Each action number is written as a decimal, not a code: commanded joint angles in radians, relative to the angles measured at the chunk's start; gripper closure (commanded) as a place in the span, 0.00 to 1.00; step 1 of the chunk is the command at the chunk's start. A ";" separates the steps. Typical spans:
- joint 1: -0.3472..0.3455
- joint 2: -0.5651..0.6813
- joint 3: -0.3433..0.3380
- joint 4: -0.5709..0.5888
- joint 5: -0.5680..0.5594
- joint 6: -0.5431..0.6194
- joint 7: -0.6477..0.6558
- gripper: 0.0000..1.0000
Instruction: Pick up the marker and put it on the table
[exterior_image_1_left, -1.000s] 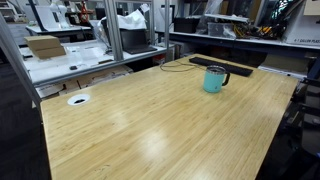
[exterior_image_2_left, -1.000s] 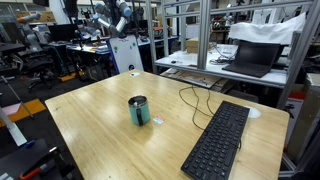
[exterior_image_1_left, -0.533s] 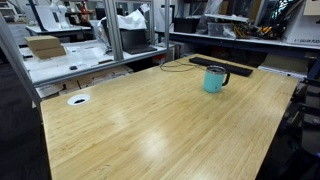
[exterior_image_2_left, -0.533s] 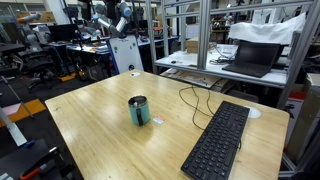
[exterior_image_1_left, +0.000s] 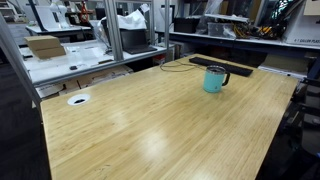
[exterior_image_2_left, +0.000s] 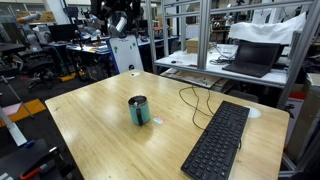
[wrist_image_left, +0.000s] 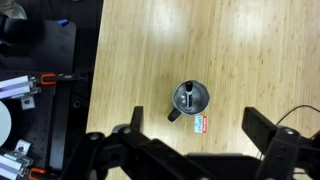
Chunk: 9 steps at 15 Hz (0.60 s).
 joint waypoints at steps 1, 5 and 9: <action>0.030 0.002 -0.027 0.002 -0.003 0.002 0.006 0.00; 0.030 0.000 -0.032 0.004 -0.003 0.002 0.007 0.00; 0.028 0.024 -0.049 0.019 0.000 -0.008 -0.050 0.00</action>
